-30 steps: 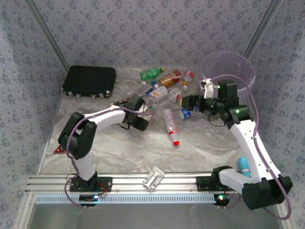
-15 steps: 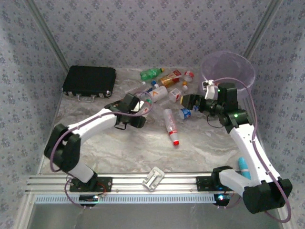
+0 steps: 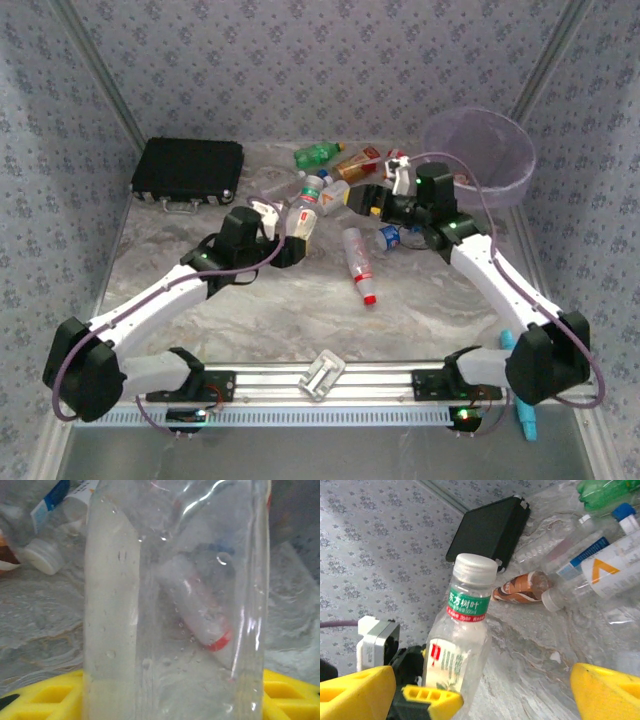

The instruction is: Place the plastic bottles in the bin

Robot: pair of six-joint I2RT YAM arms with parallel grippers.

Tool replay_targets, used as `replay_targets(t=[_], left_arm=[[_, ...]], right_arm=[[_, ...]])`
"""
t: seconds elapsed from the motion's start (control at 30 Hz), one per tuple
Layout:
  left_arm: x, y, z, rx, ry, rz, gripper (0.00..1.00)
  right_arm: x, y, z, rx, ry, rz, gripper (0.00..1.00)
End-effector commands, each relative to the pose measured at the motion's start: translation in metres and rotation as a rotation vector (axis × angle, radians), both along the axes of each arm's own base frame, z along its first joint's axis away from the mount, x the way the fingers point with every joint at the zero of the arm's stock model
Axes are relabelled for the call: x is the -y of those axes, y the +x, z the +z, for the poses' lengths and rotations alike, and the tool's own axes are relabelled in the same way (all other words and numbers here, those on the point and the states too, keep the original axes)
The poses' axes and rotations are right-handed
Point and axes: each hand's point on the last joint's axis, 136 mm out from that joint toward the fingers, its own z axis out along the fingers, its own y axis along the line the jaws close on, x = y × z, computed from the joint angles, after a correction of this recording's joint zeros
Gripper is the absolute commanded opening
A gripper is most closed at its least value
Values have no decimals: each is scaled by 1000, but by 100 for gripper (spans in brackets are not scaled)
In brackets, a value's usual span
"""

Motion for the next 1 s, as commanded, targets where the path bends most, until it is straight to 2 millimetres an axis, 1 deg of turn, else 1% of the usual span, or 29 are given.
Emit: replay_targets(t=[0.0, 0.17, 0.2, 0.23, 0.33, 0.4, 0.57, 0.7, 0.8, 0.9, 0.97], left_arm=[[16, -3, 36, 50, -173, -39, 35], [22, -7, 35, 32, -212, -66, 32], [24, -7, 35, 27, -221, -73, 32], [25, -7, 37, 27, -229, -79, 32], [28, -9, 42, 35, -247, -96, 32], [27, -10, 43, 36, -247, -99, 32], [28, -12, 41, 30, -245, -108, 33], [28, -15, 38, 21, -246, -116, 33], [26, -14, 34, 17, -239, -105, 34], [25, -15, 34, 16, -231, -100, 35], [24, -15, 33, 13, -226, -95, 38]], right_arm=[[-15, 19, 28, 68, 63, -5, 92], [-45, 26, 26, 58, 63, 69, 92], [-52, 28, 32, 70, 71, 88, 92], [-58, 29, 31, 68, 71, 100, 91], [-65, 38, 22, 48, 56, 102, 90], [-71, 41, 19, 32, 73, 117, 86], [-89, 40, 7, 1, 76, 163, 76], [-88, 45, -1, -10, 60, 151, 68], [-88, 45, -1, -13, 60, 155, 57], [-86, 44, 1, -3, 46, 148, 51], [-84, 43, 1, 4, 33, 144, 48]])
